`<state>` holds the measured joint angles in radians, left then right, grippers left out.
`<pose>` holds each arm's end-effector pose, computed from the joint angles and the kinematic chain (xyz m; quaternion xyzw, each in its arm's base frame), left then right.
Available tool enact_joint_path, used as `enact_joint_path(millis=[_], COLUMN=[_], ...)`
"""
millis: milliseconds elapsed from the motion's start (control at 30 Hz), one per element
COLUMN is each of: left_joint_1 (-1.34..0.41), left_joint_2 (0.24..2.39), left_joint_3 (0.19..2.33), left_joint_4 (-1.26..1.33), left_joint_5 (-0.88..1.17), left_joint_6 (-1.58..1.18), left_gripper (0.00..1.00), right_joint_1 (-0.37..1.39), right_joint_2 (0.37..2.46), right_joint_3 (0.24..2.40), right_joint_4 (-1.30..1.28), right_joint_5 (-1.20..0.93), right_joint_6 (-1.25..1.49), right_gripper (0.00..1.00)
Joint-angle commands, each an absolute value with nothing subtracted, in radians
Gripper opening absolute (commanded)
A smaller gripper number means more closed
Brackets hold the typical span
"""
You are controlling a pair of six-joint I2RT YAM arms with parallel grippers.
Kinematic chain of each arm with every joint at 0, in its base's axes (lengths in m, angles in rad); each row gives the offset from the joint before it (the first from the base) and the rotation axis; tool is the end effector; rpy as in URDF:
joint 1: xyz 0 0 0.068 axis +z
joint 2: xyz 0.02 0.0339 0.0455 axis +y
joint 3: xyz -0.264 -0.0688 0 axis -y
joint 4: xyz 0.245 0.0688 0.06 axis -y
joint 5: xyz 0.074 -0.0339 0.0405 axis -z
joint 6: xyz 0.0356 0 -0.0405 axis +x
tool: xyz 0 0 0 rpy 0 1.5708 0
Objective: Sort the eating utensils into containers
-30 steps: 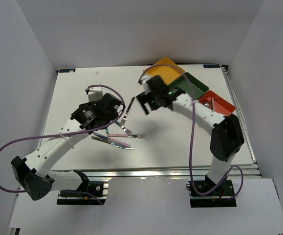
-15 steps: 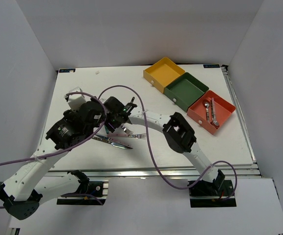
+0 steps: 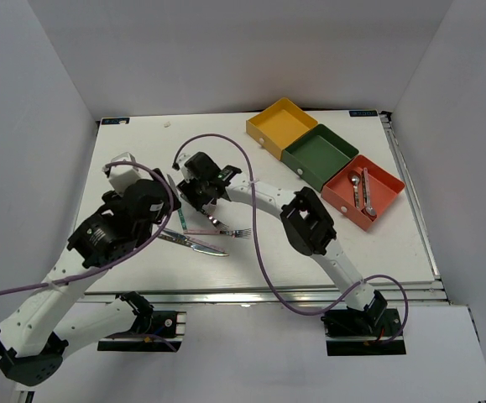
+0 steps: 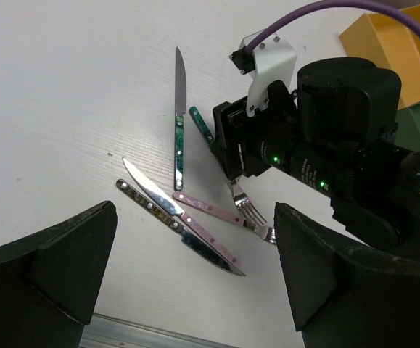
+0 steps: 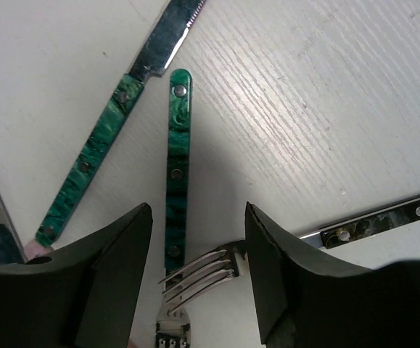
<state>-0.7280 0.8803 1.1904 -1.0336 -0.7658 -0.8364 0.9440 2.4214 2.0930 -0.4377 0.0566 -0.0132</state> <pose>0.1221 -0.0758 0.3829 -0.1992 0.8360 -0.0272 0.5106 0.3234 0.4432 0.1894 -0.4138 0.8215 0.1524 0.3615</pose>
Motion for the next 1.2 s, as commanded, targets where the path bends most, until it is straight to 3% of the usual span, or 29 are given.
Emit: enact_joint_path(millis=[0,200,300,500,767,967,1167], left_joint_1=[-0.727,-0.726,-0.727,-0.727,-0.726,-0.727,-0.726], left_joint_2=[0.907,0.926,0.930,0.927,0.923,0.936,0.989], left_joint_3=[1.195,1.189,1.181,1.169,1.166,1.146,1.124], left_joint_4=[-1.009,-0.988,-0.983,-0.983,-0.976,-0.948,-0.937], left_joint_5=[-0.759,-0.758,-0.755,-0.761,-0.779,-0.752,-0.675], left_joint_6=[-0.808,-0.804,-0.811,-0.818,-0.819,-0.821,-0.808], left_gripper=[0.98,0.98,0.98,0.98,0.98,0.98,0.98], right_joint_1=[0.936,0.954,0.957,0.965,0.893,0.646,0.367], right_joint_2=[2.451,2.467,2.483,2.450,2.228,1.970,1.980], right_joint_3=[2.088,2.052,2.049,2.069,2.183,1.912,1.905], right_joint_4=[-0.428,-0.456,-0.482,-0.483,-0.445,-0.373,-0.420], right_joint_5=[0.011,-0.044,-0.048,-0.003,-0.046,-0.043,0.035], right_joint_6=[-0.041,-0.038,-0.026,0.023,0.236,0.345,0.259], right_gripper=[0.59,0.55,0.46,0.00,0.00,0.00,0.00])
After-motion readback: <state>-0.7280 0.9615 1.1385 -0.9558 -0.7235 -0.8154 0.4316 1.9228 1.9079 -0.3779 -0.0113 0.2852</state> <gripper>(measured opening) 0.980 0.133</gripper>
